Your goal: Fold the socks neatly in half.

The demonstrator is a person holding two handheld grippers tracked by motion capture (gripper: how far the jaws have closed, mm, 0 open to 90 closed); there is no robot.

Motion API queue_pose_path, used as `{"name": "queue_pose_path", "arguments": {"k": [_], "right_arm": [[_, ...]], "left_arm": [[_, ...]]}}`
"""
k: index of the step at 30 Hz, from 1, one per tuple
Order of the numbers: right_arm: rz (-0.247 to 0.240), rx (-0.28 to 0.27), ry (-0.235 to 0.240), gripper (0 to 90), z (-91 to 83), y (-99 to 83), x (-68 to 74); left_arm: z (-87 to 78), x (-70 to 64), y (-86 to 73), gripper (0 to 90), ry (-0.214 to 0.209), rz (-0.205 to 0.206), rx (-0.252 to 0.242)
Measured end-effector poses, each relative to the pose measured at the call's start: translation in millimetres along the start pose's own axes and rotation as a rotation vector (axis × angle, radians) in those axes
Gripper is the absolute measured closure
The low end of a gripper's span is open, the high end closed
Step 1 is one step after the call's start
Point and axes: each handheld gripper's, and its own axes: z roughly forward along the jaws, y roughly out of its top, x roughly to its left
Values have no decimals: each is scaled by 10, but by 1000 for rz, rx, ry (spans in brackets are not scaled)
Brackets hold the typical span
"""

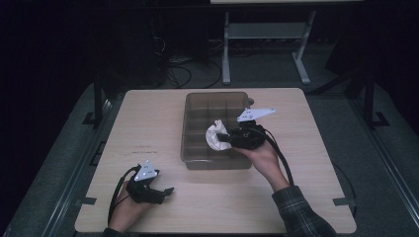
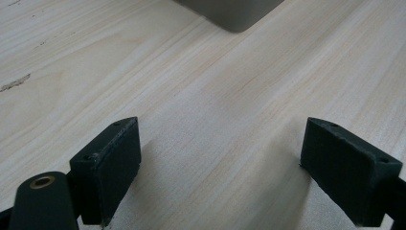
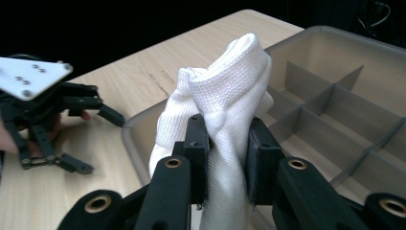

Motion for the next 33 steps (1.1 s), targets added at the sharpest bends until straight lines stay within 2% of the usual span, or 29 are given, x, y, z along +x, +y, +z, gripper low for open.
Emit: {"name": "queue_pose_path", "arguments": {"k": [9, 18, 21, 30, 33], "right_arm": [[15, 66, -31, 741, 206, 29, -142], [37, 118, -45, 741, 369, 40, -208], [44, 162, -59, 741, 454, 1, -239], [54, 232, -81, 741, 568, -4, -280], [54, 289, -80, 741, 646, 9, -279]], "left_arm": [[1, -2, -1, 132, 0, -2, -2], [1, -2, -1, 132, -2, -3, -2], [2, -2, -1, 132, -1, -3, -2], [3, -2, 0, 132, -1, -4, -3], [1, -1, 0, 132, 0, -1, 0]]}}
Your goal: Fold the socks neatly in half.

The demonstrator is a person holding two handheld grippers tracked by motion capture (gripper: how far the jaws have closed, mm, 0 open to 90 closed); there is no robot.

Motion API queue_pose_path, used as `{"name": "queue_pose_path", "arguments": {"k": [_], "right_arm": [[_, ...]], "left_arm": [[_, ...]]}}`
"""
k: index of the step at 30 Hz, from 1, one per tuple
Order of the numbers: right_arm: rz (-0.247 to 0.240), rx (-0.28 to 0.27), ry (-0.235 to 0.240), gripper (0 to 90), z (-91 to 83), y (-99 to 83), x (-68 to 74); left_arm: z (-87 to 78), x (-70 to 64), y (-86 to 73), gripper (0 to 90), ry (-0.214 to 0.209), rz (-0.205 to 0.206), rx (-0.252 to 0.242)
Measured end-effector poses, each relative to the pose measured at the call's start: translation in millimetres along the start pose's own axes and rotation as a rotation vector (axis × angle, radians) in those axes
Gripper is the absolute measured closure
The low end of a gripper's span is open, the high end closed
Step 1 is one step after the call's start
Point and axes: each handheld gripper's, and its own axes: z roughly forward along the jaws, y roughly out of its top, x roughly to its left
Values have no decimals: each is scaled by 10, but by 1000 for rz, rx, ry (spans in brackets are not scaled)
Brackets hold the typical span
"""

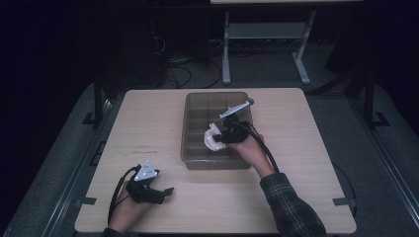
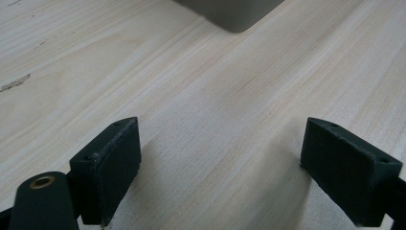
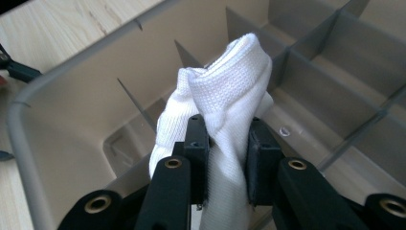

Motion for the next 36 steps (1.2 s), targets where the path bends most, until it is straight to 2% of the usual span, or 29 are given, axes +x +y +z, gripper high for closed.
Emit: {"name": "queue_pose_path", "arguments": {"k": [9, 16, 36], "right_arm": [[8, 44, -13, 741, 88, 34, -25], [12, 105, -15, 743, 168, 51, -56], [8, 156, -30, 754, 279, 64, -59]], "left_arm": [[0, 1, 0, 132, -1, 0, 0], [3, -1, -1, 132, -1, -2, -2], [3, -1, 4, 132, 0, 0, 1]]}}
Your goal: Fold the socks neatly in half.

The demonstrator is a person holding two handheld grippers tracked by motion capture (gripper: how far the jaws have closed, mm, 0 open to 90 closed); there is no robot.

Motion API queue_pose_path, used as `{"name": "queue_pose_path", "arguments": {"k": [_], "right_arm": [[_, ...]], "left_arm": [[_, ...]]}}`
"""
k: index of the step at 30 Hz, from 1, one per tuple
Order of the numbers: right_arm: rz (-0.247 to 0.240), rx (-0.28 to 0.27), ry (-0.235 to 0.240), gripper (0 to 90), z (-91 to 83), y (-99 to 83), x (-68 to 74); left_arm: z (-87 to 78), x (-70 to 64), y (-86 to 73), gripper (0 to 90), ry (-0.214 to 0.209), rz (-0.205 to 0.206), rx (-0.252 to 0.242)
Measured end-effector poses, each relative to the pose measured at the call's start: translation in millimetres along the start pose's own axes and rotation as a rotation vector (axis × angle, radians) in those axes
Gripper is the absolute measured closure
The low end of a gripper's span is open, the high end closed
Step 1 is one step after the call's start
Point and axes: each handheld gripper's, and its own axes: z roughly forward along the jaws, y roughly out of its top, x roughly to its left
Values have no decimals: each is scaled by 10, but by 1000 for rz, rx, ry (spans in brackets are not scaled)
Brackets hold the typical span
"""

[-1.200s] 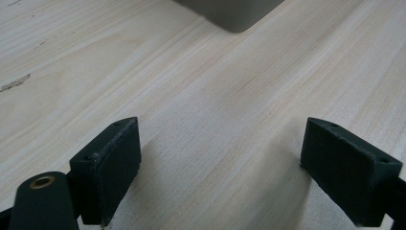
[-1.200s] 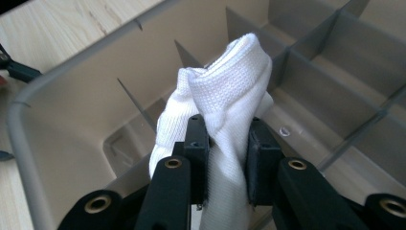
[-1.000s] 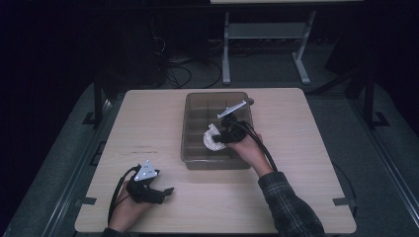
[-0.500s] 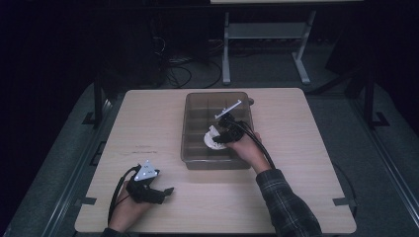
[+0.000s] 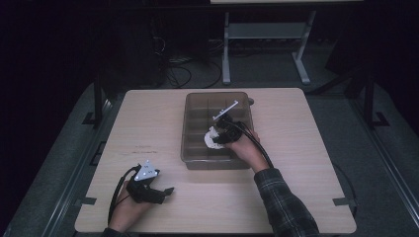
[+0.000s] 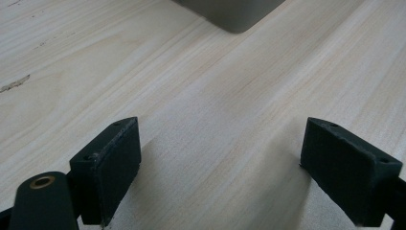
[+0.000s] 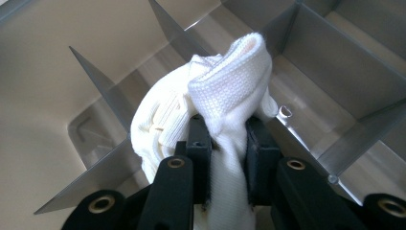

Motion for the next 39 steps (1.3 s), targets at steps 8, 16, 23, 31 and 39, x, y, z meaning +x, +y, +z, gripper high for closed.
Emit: {"name": "queue_pose_path", "arguments": {"k": [8, 16, 23, 31, 39], "right_arm": [[-6, 24, -12, 758, 39, 13, 11], [-16, 65, -33, 761, 96, 25, 22], [-43, 158, -84, 762, 205, 44, 61], [-29, 181, -83, 756, 234, 50, 49], [-30, 149, -54, 646, 118, 46, 22]], "left_arm": [[2, -1, 1, 131, 2, -1, 0], [4, -4, 1, 132, 1, -5, -3], [5, -3, 1, 132, 2, -3, -3], [4, -3, 2, 132, 1, -3, -2], [6, -3, 2, 132, 2, -6, -4]]}}
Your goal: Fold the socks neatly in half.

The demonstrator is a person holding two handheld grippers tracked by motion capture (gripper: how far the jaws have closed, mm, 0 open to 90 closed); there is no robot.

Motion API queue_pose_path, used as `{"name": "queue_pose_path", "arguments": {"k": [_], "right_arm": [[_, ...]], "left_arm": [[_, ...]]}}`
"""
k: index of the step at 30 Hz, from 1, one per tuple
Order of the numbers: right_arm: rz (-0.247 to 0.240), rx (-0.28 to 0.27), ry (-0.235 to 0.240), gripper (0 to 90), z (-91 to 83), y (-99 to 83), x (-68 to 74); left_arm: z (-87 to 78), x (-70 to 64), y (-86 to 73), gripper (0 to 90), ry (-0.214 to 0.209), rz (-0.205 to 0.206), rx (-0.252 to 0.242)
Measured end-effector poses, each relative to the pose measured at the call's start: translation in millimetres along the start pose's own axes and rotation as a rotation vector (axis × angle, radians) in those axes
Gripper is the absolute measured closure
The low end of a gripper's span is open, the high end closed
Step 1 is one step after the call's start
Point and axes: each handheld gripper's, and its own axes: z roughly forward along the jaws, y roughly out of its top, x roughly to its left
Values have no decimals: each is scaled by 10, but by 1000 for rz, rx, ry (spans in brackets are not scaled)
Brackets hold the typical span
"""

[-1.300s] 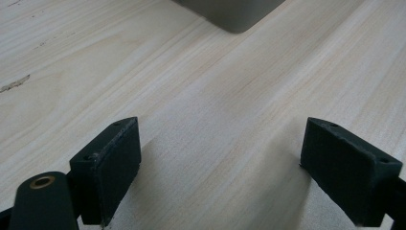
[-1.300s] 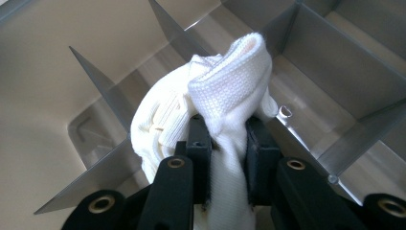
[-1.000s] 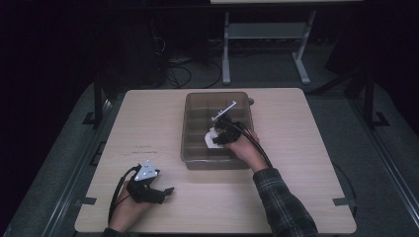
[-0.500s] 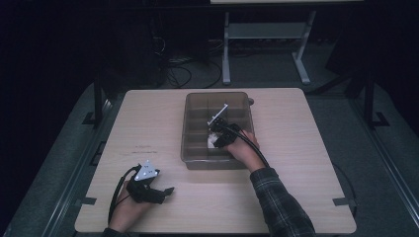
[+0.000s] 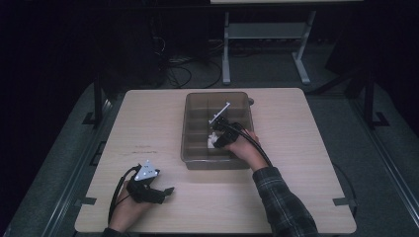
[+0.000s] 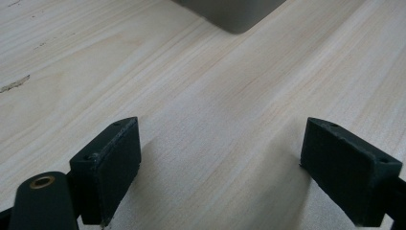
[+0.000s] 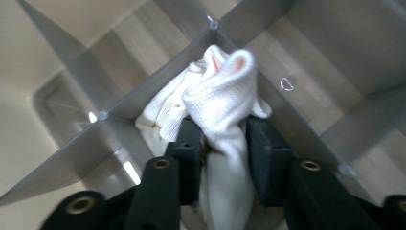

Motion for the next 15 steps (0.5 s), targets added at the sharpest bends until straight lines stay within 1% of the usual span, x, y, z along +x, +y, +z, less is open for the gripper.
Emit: {"name": "queue_pose_path", "arguments": {"k": [1, 2, 3, 5, 6, 7, 8, 9, 11, 14, 15], "right_arm": [[5, -9, 8, 624, -41, -5, -11], [13, -24, 25, 625, -89, -9, -22], [15, -42, 39, 672, -142, -13, -27], [-3, -88, 38, 747, -244, -22, -23], [1, -127, 53, 818, -312, -18, -19], [-6, -143, 40, 849, -325, -9, -14], [-6, -143, 40, 849, -325, -9, -14], [-6, -160, 30, 880, -313, 14, -8], [-6, -156, 28, 888, -286, 25, -9], [-7, -126, 33, 897, -155, 53, -6], [-9, -117, 25, 897, -136, 58, -1]], "left_arm": [[-2, 3, 1, 132, 0, 4, 4], [-2, 3, 1, 132, 0, 4, 4], [-1, 2, 0, 132, 0, 2, 2], [-1, 2, 1, 132, 0, 3, 2], [-1, 2, 0, 132, 0, 3, 2], [-2, 1, 1, 132, -1, 2, 4], [-2, 1, 1, 132, -1, 1, 4], [-2, 2, 1, 132, -1, 2, 4], [-2, 2, 1, 132, 0, 3, 4], [-1, 1, 1, 132, -1, 2, 2], [-1, 1, 1, 132, -2, 0, 2]]}}
